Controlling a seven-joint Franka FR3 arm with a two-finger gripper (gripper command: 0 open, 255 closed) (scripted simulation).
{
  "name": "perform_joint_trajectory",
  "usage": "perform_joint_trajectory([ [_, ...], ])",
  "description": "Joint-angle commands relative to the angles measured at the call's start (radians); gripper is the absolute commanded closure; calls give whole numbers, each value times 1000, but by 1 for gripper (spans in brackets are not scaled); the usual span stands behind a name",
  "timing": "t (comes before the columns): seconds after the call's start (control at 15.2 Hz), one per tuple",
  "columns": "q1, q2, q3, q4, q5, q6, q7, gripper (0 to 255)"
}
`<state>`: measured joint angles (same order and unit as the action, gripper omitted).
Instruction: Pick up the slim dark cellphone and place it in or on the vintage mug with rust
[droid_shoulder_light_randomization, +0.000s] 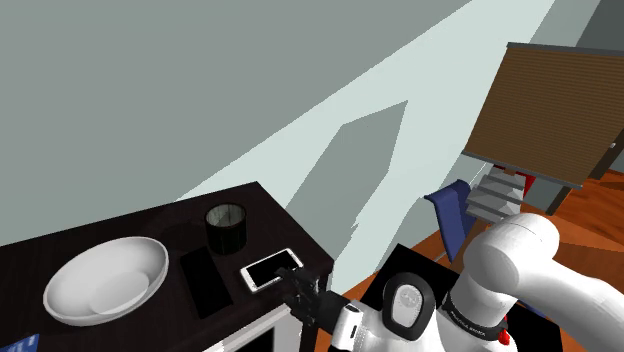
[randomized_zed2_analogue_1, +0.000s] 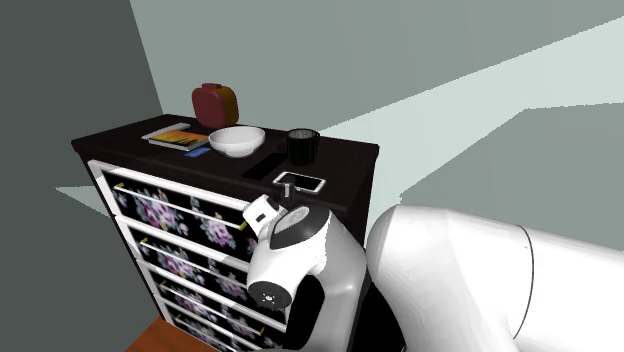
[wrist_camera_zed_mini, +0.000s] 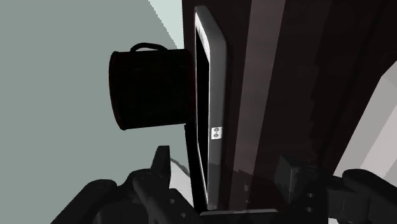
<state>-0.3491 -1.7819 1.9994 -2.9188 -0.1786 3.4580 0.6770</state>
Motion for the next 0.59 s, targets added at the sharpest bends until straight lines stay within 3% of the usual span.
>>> perform_joint_trajectory([
  [0.0,-2,-2,-1,0,2,-8,0,255],
  [0.53,-2,-2,-1,0,3,-8,-1,255],
])
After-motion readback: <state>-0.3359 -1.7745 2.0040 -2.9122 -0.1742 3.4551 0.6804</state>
